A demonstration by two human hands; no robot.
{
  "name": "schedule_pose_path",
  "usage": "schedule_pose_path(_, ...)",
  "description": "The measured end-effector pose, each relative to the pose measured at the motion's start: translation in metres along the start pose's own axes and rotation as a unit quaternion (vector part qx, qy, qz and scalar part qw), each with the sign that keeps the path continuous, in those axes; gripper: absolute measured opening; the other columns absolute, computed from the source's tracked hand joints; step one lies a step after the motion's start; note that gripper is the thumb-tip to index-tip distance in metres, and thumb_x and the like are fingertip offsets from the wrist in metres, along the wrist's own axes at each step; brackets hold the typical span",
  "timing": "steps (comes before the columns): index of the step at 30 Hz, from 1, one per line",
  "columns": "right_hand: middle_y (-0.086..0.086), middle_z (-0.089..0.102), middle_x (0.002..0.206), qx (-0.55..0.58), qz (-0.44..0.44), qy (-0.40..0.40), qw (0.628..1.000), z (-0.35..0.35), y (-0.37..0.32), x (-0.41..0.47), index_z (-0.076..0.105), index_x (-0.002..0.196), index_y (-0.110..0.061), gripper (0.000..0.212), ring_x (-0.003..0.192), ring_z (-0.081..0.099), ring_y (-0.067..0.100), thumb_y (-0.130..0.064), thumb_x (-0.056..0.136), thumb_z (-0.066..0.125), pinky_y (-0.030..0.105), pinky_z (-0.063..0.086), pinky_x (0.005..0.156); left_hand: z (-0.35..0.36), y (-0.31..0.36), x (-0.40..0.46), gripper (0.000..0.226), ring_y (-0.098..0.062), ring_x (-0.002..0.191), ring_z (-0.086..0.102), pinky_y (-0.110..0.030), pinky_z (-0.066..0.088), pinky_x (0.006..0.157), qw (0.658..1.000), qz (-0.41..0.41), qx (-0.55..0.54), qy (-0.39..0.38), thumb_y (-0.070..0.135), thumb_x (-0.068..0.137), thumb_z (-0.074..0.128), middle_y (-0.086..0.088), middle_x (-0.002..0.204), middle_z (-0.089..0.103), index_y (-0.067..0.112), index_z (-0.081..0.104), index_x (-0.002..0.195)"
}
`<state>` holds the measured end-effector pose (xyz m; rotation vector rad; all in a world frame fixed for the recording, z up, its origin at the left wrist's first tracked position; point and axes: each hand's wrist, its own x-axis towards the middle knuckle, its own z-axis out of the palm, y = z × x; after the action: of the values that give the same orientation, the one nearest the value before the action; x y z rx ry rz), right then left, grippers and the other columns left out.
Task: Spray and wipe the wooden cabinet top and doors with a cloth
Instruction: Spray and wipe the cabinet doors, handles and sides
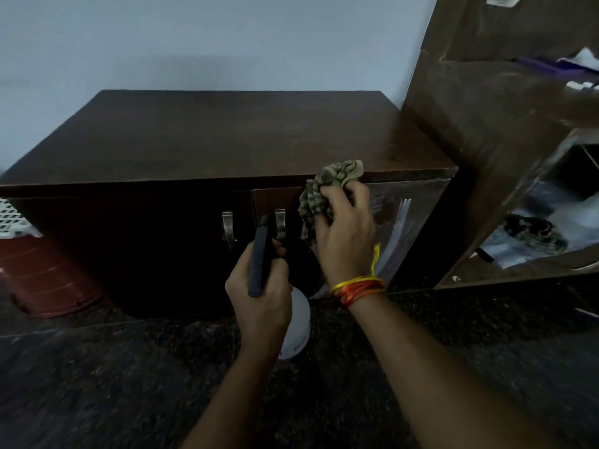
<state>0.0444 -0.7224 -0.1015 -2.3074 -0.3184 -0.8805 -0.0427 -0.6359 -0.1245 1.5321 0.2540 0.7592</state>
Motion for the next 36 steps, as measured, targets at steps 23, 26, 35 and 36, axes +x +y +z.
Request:
schedule_pose_path(23,0.021,0.05,0.123,0.021,0.048,-0.018,0.998,0.018,0.055,-0.031,0.064,0.109,-0.006,0.035,0.113,0.052,0.041,0.002,0.074,0.065,0.048,0.05,0.087,0.002,-0.024,-0.003,0.018,-0.013,0.048,0.045,-0.021,0.04,0.048,1.0,-0.013,0.015,-0.018,-0.009,0.093,0.049,-0.01,0.065,0.052,0.005,0.06,0.092)
schedule_pose_path(26,0.019,0.051,0.12,0.034,0.018,0.042,0.998,0.012,0.038,-0.01,0.064,0.108,-0.008,0.032,0.111,0.053,0.038,-0.004,0.077,0.062,0.044,0.049,0.087,0.004,-0.026,-0.002,0.016,-0.02,0.05,0.044,-0.024,0.039,0.048,1.0,-0.01,0.02,-0.019,-0.008,0.094,0.049,-0.009,0.064,0.049,0.004,0.059,0.094)
schedule_pose_path(35,0.024,0.048,0.126,0.024,0.041,-0.008,0.999,0.038,0.06,-0.043,0.062,0.112,-0.007,0.036,0.116,0.049,0.044,0.0,0.077,0.064,0.05,0.049,0.088,0.004,-0.039,-0.001,0.011,-0.022,0.05,0.045,-0.025,0.04,0.048,1.0,-0.006,0.012,-0.023,0.01,0.087,0.049,-0.014,0.062,0.049,0.014,0.06,0.089)
schedule_pose_path(36,0.024,0.048,0.126,0.023,0.043,-0.019,0.999,0.039,0.062,-0.046,0.062,0.112,-0.007,0.036,0.116,0.049,0.045,0.001,0.077,0.065,0.051,0.049,0.087,0.003,-0.041,0.0,0.011,-0.018,0.049,0.045,-0.024,0.04,0.048,1.0,-0.008,0.012,-0.024,0.01,0.087,0.049,-0.012,0.062,0.049,0.012,0.06,0.09)
